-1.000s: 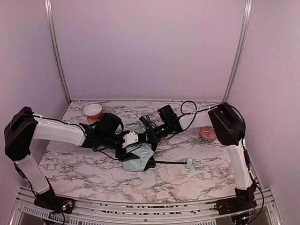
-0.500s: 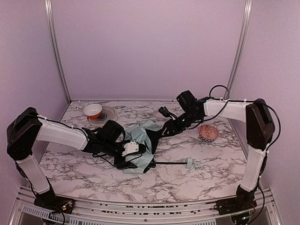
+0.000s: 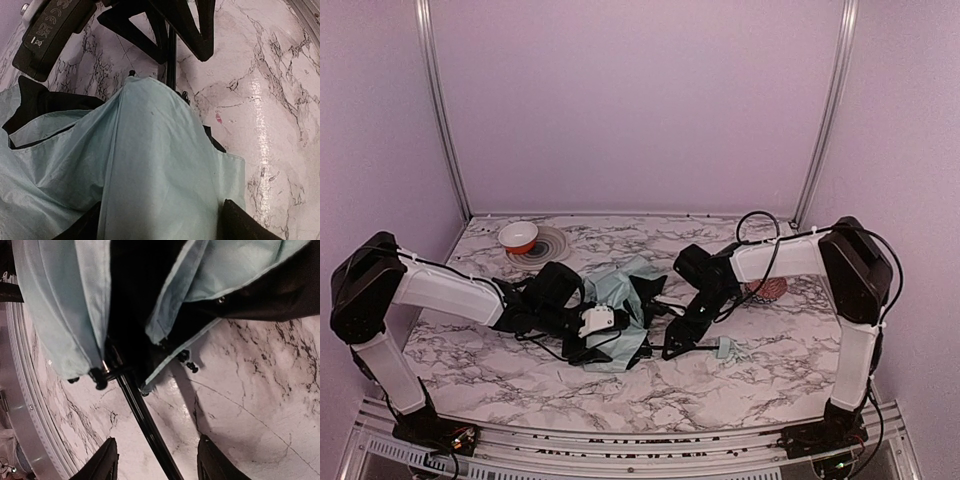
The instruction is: Put away the umbrella
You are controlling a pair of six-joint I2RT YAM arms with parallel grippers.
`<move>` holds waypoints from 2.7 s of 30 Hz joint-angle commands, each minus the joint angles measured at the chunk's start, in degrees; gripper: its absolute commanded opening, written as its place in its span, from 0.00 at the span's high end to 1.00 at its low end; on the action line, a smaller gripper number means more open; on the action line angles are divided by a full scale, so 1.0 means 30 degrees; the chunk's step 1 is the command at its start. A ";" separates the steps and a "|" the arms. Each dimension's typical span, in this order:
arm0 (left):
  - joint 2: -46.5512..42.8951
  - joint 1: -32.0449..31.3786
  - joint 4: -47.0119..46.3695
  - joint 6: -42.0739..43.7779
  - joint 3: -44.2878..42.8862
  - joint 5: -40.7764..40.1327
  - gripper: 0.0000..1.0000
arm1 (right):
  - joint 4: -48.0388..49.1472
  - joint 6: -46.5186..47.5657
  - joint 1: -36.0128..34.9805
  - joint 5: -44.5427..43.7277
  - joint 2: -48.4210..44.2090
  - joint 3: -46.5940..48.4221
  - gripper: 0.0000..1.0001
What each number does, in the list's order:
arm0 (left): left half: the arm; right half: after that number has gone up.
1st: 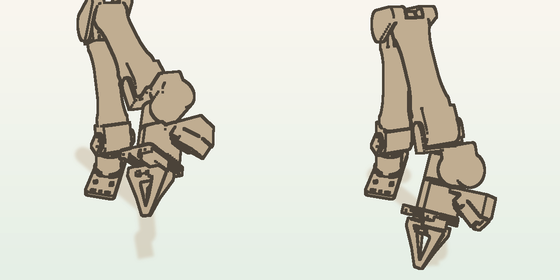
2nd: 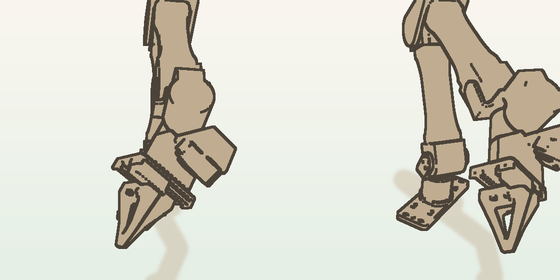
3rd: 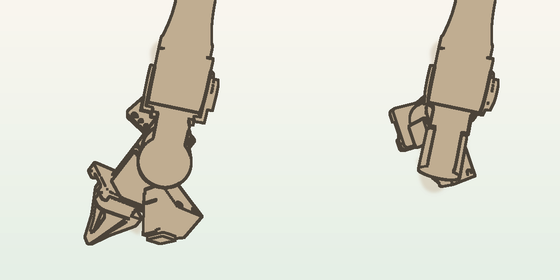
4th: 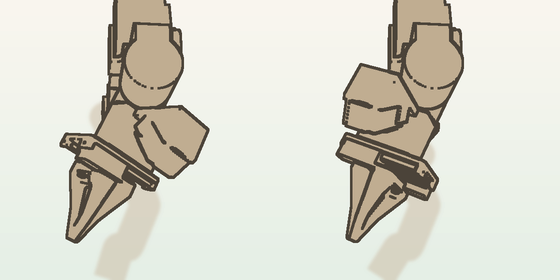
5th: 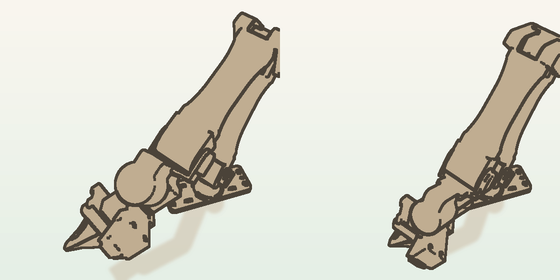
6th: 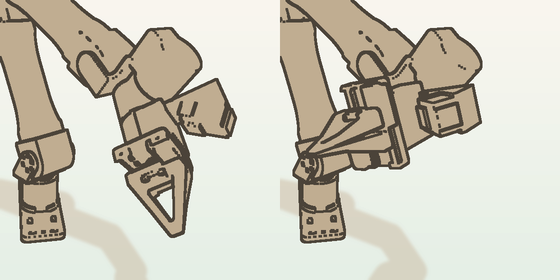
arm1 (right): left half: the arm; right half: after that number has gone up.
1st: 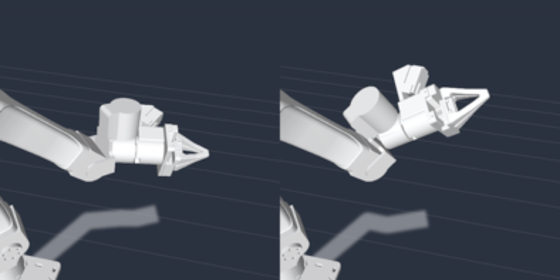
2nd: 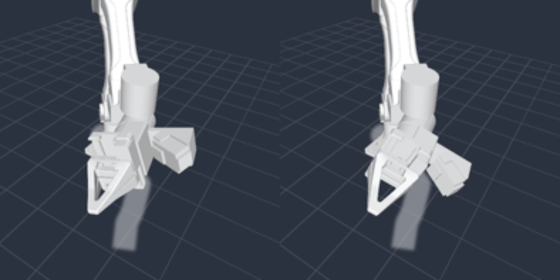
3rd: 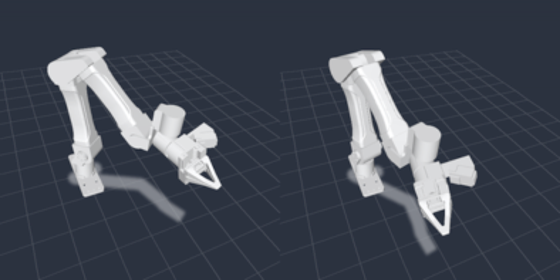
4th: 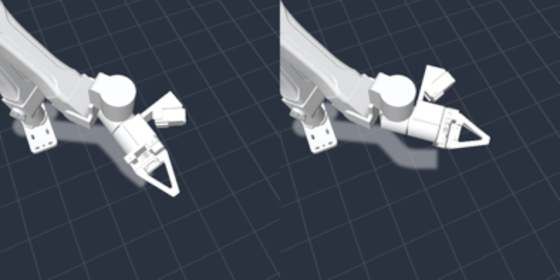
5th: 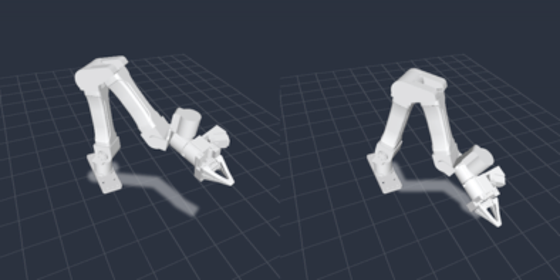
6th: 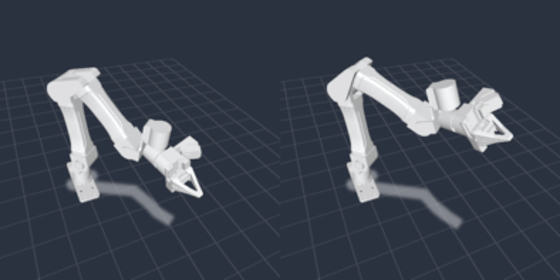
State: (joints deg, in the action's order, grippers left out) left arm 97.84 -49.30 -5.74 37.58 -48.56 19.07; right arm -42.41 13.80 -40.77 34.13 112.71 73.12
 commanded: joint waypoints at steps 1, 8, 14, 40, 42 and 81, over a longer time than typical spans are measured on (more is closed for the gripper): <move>-0.0625 -0.0120 -0.0053 -0.1141 0.0819 -0.0354 0.22 | 0.0683 0.0900 -0.0470 -0.1685 -0.0181 -0.1039 0.56; -0.3003 0.0060 -0.1846 -0.3303 0.1643 0.0146 0.16 | 0.2459 0.1306 -0.0574 -0.2528 -0.0994 -0.1871 0.98; -0.6762 0.0972 -0.2002 -0.5647 0.2487 0.1441 0.10 | 0.1974 0.2796 -0.0466 -0.1311 -0.2465 -0.0793 1.00; -0.9191 0.4159 -0.5257 -0.6797 0.6081 -0.0656 0.10 | -0.2004 0.3837 0.2519 0.2307 -0.4576 0.7592 1.00; -0.8266 0.4186 -0.6998 -0.6963 0.6238 -0.0532 0.10 | -0.2208 0.4202 0.2622 0.2936 -0.4622 0.8063 1.00; -0.9778 0.4308 -0.9984 -1.0030 0.2092 0.0273 0.14 | 0.7202 1.1760 0.0703 -1.5673 -0.7683 0.5095 1.00</move>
State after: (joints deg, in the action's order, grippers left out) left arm 70.54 -35.68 -34.65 12.32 -34.09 13.63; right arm -31.97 36.01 -32.14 -6.42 95.66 94.98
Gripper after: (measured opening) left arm 0.860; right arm 0.056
